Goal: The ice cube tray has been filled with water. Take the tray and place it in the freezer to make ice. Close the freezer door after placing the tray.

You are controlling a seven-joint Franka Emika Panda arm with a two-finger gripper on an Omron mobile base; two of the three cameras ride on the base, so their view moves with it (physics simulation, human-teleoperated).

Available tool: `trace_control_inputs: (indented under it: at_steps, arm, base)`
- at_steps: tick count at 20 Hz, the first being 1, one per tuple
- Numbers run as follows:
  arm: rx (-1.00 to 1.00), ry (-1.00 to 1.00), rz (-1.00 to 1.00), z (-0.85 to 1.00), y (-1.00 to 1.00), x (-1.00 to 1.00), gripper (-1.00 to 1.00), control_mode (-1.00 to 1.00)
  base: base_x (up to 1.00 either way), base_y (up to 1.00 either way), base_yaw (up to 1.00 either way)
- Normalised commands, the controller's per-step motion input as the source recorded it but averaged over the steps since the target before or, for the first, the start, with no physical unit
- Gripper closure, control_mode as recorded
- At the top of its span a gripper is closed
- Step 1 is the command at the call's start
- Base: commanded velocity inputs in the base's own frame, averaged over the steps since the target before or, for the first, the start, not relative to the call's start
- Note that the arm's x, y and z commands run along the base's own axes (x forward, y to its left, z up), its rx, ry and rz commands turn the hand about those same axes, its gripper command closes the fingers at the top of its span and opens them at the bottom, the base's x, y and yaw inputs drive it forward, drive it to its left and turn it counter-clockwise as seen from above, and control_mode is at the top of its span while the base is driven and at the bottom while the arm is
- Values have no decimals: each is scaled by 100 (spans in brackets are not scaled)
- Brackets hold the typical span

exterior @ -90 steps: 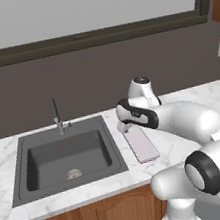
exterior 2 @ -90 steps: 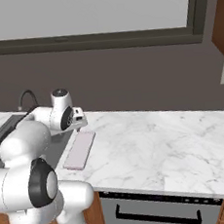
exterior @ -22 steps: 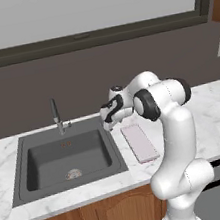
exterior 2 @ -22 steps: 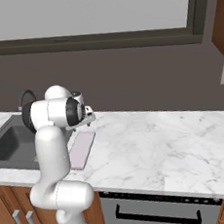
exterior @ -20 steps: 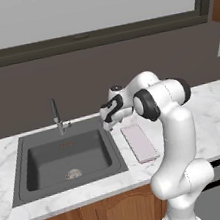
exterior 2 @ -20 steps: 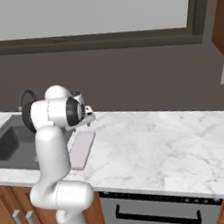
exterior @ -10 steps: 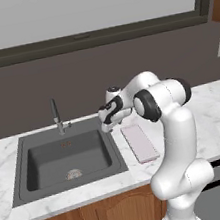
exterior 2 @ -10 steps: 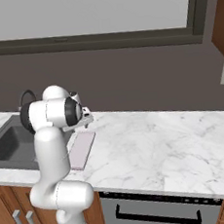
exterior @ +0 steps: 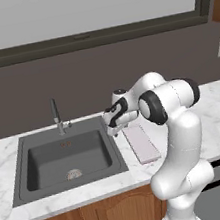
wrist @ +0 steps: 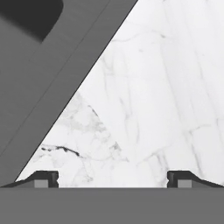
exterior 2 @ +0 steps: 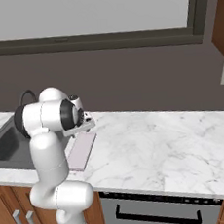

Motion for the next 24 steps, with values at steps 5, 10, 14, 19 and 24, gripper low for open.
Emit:
trace_control_inputs:
  at_steps: [5, 10, 14, 19, 24]
  arm:
    - [0, 0, 8, -35, -50, -51, -100, -100]
    - [1, 0, 13, -33, -49, -41, -100, -100]
    - [0, -2, 24, -30, -50, -32, -100, -100]
    - [0, -7, 33, -27, -53, -21, -100, -100]
    - [0, -8, 36, -29, -58, -20, -100, -100]
  base:
    - [0, 0, 0]
    - [0, 0, 0]
    - [0, 0, 0]
    - [0, 0, 0]
    - [0, 0, 0]
